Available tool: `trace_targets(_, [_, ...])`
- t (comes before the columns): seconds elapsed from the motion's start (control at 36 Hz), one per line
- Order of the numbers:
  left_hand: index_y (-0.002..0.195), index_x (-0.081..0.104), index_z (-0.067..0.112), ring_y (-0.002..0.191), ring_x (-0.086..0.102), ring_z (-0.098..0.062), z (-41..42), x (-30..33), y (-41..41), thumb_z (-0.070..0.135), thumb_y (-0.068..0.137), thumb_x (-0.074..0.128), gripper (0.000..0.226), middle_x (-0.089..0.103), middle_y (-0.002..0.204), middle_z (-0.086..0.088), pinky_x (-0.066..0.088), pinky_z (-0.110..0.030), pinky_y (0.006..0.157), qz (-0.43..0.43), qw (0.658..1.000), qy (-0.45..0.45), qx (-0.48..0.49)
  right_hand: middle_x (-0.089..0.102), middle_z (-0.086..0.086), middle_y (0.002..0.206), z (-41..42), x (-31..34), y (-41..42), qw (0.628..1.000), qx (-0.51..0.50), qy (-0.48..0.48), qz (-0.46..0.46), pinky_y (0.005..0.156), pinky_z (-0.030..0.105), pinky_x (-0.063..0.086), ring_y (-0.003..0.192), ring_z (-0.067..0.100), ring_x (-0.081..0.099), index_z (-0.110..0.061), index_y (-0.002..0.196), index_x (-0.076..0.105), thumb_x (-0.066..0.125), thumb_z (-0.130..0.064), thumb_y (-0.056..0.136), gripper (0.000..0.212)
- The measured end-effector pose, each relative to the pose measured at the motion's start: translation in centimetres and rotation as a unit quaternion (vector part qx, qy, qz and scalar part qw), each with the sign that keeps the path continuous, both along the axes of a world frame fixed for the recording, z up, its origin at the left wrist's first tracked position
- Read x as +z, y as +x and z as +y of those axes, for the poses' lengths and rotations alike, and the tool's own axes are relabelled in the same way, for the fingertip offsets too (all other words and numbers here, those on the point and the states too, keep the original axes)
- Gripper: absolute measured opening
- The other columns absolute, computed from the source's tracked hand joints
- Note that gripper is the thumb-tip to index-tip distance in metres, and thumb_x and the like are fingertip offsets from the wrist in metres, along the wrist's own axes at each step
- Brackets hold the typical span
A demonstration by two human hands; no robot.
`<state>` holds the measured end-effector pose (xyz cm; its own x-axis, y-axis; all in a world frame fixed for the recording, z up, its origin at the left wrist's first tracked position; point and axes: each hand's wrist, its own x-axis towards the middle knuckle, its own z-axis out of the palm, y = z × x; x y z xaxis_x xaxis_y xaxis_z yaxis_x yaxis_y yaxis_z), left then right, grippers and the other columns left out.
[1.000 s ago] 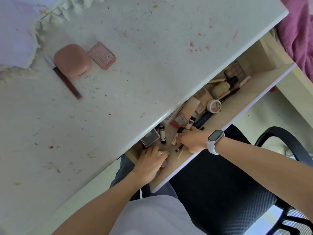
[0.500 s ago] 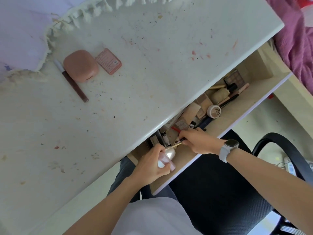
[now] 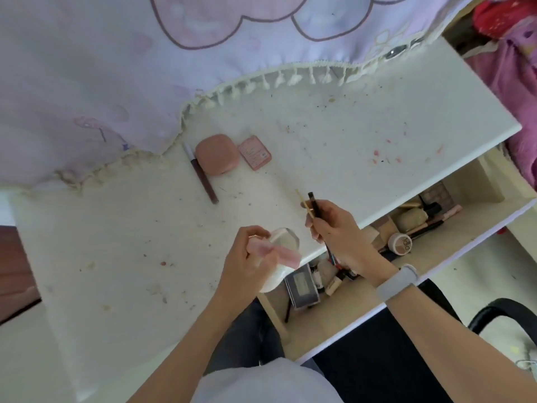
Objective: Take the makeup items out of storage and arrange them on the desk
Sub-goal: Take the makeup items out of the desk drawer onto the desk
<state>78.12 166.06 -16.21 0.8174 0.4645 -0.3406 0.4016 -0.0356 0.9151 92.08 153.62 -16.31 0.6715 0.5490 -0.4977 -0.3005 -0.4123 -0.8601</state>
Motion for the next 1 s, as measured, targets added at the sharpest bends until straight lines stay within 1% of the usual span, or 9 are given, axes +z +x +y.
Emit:
trace_targets(0.14, [0.090,0.054,0.033,0.075,0.054,0.012,5.2,0.9,-1.3,0.056,0.058,0.056,0.039,0.055,0.083,0.030,0.043,-0.006,0.054,0.019,0.981,0.038,0.191,0.059,0.005,0.075,6.2,0.6,-0.8,0.999,-0.005,0.029,0.027,0.056,0.022,0.051,0.054,0.010,0.058,-0.010,0.108,0.056,0.042,0.006,0.090,0.028])
trace_targets(0.25, [0.093,0.053,0.022,0.077,0.055,0.005,9.8,0.2,-2.8,0.052,0.063,0.059,0.043,0.056,0.085,0.017,0.042,-0.011,0.056,0.051,0.949,0.079,0.301,0.060,0.007,0.078,11.9,0.6,-2.1,0.999,0.025,0.015,0.028,0.060,0.025,0.054,0.056,0.012,0.059,-0.009,0.110,0.056,0.045,0.004,0.088,0.028])
trace_targets(0.33, [0.101,0.046,0.022,0.083,0.055,-0.002,12.8,-1.2,-3.5,0.039,0.086,0.057,0.025,0.053,0.087,0.018,0.039,-0.018,0.056,0.106,0.930,0.111,0.333,0.060,0.010,0.083,15.9,0.2,-3.2,0.998,0.062,-0.003,0.009,0.075,0.039,0.057,0.062,0.017,0.059,-0.009,0.109,0.056,0.044,0.003,0.087,0.028])
trace_targets(0.44, [0.104,0.039,0.022,0.076,0.056,-0.002,15.0,-2.1,-3.0,0.044,0.090,0.052,0.029,0.055,0.087,0.017,0.043,-0.025,0.059,0.122,0.920,0.137,0.346,0.057,0.006,0.088,20.3,-0.8,-4.6,0.997,0.072,-0.027,-0.019,0.082,0.044,0.055,0.075,0.022,0.060,-0.009,0.124,0.051,0.040,0.000,0.090,0.037])
trace_targets(0.53, [0.106,0.040,0.020,0.088,0.058,-0.016,16.0,-2.3,-2.4,0.042,0.091,0.051,0.028,0.058,0.098,0.005,0.044,-0.029,0.071,0.116,0.918,0.129,0.356,0.057,0.005,0.095,22.1,-1.6,-5.1,0.993,0.084,-0.055,-0.069,0.074,0.030,0.054,0.083,0.022,0.058,-0.010,0.128,0.049,0.040,-0.001,0.092,0.038])
trace_targets(0.58, [0.104,0.042,0.021,0.089,0.060,-0.011,16.3,-2.3,-2.2,0.040,0.092,0.051,0.023,0.060,0.094,0.014,0.045,-0.027,0.072,0.106,0.921,0.116,0.357,0.057,0.008,0.098,22.7,-1.9,-5.4,0.986,0.095,-0.071,-0.116,0.067,0.023,0.049,0.086,0.022,0.056,-0.007,0.129,0.046,0.039,0.002,0.091,0.041])
trace_targets(0.67, [0.104,0.042,0.021,0.075,0.060,0.002,16.5,-2.4,-2.3,0.039,0.093,0.051,0.023,0.058,0.088,0.017,0.048,-0.019,0.061,0.103,0.923,0.106,0.355,0.052,0.011,0.118,23.0,-2.1,-5.8,0.981,0.106,-0.074,-0.144,0.088,0.027,0.043,0.107,0.022,0.051,-0.008,0.142,0.032,0.040,0.004,0.091,0.053])
trace_targets(0.83, [0.094,0.047,0.020,0.079,0.057,-0.005,16.5,-2.7,-3.2,0.040,0.088,0.057,0.022,0.057,0.087,0.009,0.042,-0.021,0.059,0.111,0.916,0.122,0.365,0.047,0.008,0.129,21.9,-2.4,-7.0,0.960,0.150,-0.062,-0.227,0.085,0.004,0.024,0.103,0.005,0.041,-0.008,0.139,0.039,0.038,0.001,0.094,0.046])
trace_targets(1.0, [0.091,0.045,0.022,0.065,0.054,0.012,16.6,-2.4,-4.1,0.047,0.087,0.057,0.028,0.055,0.077,0.018,0.038,-0.011,0.050,0.132,0.881,0.124,0.437,0.047,0.009,0.132,20.2,-2.0,-8.5,0.932,0.215,-0.047,-0.287,0.101,0.023,0.036,0.119,0.022,0.044,-0.005,0.135,0.045,0.040,-0.002,0.094,0.041])
